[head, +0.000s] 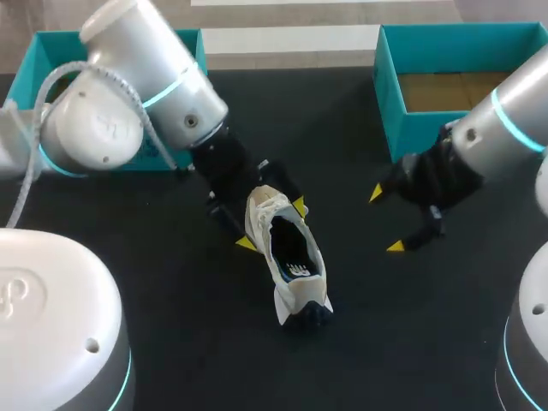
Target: Take the shoe out of the shoebox, open the shoe tongue, remove and reinsert the insole, then place the shoe into the shoebox
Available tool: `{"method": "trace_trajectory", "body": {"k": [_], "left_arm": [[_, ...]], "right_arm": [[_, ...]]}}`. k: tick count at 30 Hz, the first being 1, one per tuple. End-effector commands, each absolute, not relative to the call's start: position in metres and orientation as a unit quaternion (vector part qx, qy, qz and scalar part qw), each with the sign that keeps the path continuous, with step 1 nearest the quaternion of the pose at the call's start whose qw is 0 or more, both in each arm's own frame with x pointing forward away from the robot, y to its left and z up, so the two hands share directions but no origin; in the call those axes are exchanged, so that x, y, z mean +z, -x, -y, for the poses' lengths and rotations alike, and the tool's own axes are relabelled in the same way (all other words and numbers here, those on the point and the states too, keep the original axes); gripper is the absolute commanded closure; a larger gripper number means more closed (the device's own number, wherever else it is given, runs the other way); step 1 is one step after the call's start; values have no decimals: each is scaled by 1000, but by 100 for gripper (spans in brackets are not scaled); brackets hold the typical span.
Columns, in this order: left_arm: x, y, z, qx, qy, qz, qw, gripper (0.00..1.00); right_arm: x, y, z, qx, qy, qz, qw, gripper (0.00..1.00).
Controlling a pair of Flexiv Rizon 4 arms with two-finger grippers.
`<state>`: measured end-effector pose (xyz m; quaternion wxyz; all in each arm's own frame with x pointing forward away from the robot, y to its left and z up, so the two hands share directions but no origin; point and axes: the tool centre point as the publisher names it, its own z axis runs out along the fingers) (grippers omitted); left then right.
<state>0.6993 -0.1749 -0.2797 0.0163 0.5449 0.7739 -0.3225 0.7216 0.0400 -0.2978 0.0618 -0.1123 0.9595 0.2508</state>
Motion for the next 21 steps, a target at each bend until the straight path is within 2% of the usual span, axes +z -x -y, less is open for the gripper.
{"method": "trace_trajectory", "body": {"k": [1,10,15,21], "left_arm": [[-279,-702,178,-290,-563,-774,-30,0],[-279,-702,178,-290,-563,-774,-30,0],[-279,-702,178,-290,-563,-774,-30,0],[-282,-701,177,-256,-559,-788,-37,0]], "right_arm": [[-246,-715,-6,249,112,-960,56,0],[-207,-720,13,219,114,-968,46,0],[-188,-722,26,184,87,-977,62,0],[-188,-722,26,184,87,-977,62,0]]}}
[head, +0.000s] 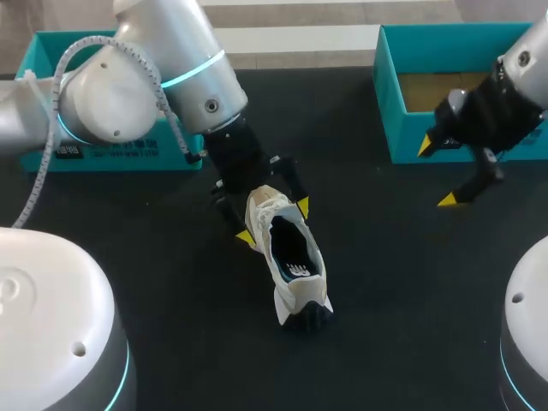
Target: Take the shoe out of the shoebox, open the shoe tongue, remove and reinsert the insole, then place the shoe into the shoebox
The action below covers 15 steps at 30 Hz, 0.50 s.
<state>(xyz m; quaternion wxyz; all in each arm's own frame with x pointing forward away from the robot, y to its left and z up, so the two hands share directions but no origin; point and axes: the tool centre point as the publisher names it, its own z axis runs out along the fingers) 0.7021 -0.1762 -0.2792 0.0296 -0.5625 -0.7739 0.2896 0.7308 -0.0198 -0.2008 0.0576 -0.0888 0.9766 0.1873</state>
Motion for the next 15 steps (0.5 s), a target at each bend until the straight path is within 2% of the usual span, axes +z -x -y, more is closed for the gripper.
{"method": "trace_trajectory", "body": {"k": [1,3,4,5,6,7,15], "left_arm": [[-283,-701,177,259,561,785,45,0],[-283,-700,176,254,562,785,57,0],[-284,-700,177,245,564,786,66,4],[-284,-699,177,242,566,785,68,52],[-284,-697,177,241,567,784,72,69],[-285,-695,178,236,568,784,78,98],[-297,-684,184,187,582,787,81,100]], "right_arm": [[-188,-722,26,184,87,-977,62,0],[-188,-722,26,184,87,-977,62,0],[-188,-722,26,184,87,-977,62,0],[-188,-722,26,184,87,-977,62,0],[-188,-722,26,184,87,-977,62,0],[-188,-722,26,184,87,-977,62,0],[-188,-722,26,184,87,-977,62,0]]}}
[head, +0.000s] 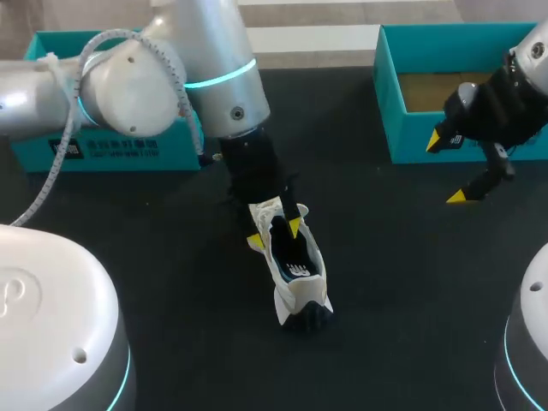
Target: Take the shoe out of the shoebox, open the shoe tongue, remove and reinsert the insole, then place the shoe into the shoebox
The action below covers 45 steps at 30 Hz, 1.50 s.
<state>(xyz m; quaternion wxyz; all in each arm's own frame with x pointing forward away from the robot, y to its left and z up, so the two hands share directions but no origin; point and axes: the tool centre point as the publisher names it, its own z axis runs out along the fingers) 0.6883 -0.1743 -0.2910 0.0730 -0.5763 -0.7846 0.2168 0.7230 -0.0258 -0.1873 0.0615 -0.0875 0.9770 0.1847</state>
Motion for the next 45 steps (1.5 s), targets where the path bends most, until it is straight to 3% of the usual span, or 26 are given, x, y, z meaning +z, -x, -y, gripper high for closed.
{"method": "trace_trajectory", "body": {"k": [1,34,45], "left_arm": [[-300,-683,185,180,583,788,82,100],[-384,-689,204,93,585,805,41,100],[-360,-677,206,106,597,794,41,100]], "right_arm": [[-188,-722,26,184,87,-977,62,0],[-188,-722,26,184,87,-977,62,0],[-188,-722,26,184,87,-977,62,0]]}}
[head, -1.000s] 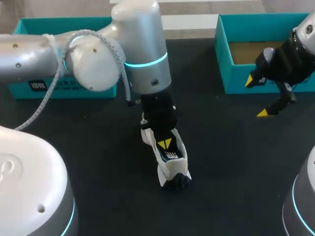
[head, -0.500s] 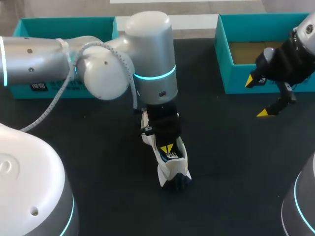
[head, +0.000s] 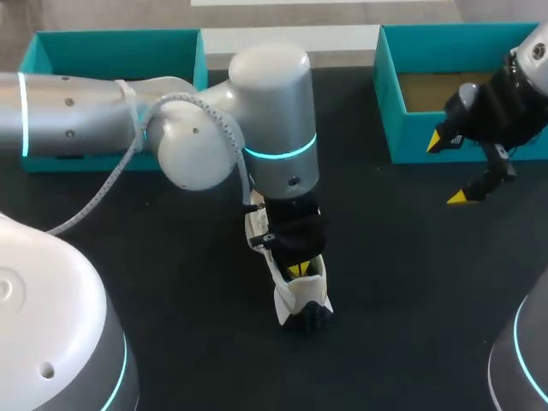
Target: Take the shoe out of the shoebox, open the shoe tongue, remove and reinsert the insole, then place the shoe into the shoebox
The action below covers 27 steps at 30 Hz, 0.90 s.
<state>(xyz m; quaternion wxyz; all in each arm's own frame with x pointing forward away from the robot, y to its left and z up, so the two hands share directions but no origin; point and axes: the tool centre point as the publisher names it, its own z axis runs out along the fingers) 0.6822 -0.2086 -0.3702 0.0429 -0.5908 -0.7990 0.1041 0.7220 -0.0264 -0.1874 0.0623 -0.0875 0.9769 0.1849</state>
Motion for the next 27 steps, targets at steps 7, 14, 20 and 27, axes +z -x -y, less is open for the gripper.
{"method": "trace_trajectory", "body": {"k": [7,14,20,27], "left_arm": [[-373,-665,220,120,606,785,49,100],[-398,-670,216,90,606,789,47,100],[-384,-680,208,85,598,796,36,100],[-359,-669,211,114,608,785,35,100]], "right_arm": [[-188,-722,26,184,87,-977,62,0],[-188,-722,26,184,87,-977,62,0],[-188,-722,26,184,87,-977,62,0],[-188,-722,26,184,87,-977,62,0]]}}
